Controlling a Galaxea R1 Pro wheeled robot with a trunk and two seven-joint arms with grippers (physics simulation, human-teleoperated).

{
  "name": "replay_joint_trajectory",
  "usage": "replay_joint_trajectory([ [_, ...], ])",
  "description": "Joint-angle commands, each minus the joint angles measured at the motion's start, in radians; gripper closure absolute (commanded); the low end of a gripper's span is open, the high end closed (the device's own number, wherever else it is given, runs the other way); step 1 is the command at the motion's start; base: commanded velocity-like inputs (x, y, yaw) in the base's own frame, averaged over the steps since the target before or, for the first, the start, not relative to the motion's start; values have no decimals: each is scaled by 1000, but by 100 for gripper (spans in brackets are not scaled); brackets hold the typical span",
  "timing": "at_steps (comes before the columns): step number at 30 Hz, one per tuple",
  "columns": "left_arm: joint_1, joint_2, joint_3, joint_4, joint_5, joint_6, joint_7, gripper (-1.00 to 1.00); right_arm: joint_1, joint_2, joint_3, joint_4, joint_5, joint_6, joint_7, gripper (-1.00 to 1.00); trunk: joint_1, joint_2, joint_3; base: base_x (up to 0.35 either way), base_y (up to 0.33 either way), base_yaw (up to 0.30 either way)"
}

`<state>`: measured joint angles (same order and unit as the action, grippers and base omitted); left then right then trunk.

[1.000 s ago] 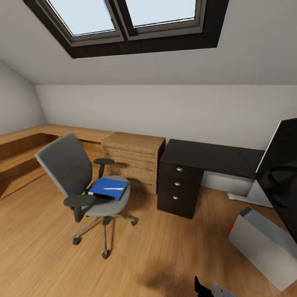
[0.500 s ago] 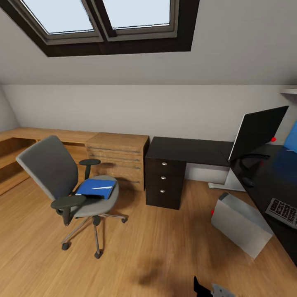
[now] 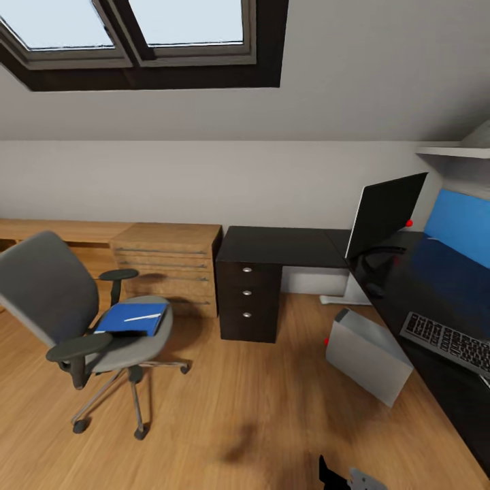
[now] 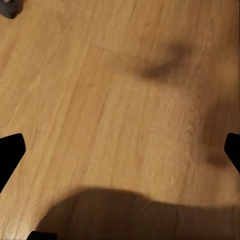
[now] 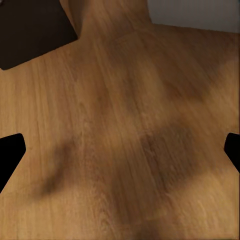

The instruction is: In the bedroom, organize the workspace by keeping the computer under the desk, ensuring the monitor is on the desk, placing the keyboard on the desk next to the monitor, placing the mouse on the desk next to the keyboard, moving the folder from the swivel chair onto the desk next to the mouse, stacking the notebook on top of the folder with the pen on top of the notebook, and positioning the swivel chair next to the desk.

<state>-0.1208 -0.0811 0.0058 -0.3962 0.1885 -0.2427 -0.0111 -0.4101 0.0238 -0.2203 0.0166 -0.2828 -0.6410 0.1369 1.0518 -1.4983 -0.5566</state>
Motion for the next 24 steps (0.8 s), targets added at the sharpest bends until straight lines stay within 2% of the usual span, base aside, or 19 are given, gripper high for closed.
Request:
replay_joint_trajectory([
  [1,0,0,0,0,6,-3,-1,-100,-1,0,-4,2,-10,-3,10,-100,0,-1,-1,0,0,-78],
  [9,0,0,0,0,6,-3,-1,-100,-1,-3,-5,2,-10,-1,12,-100,0,-1,-1,-30,0,-27],
  [15,0,0,0,0,6,-3,-1,-100,-1,-7,-5,3,-11,2,11,-100,0,-1,0,-256,-20,-2],
  [24,0,0,0,0,6,-2,-1,-100,-1,-8,-5,3,-12,4,10,-100,0,-1,0,-296,-148,0],
])
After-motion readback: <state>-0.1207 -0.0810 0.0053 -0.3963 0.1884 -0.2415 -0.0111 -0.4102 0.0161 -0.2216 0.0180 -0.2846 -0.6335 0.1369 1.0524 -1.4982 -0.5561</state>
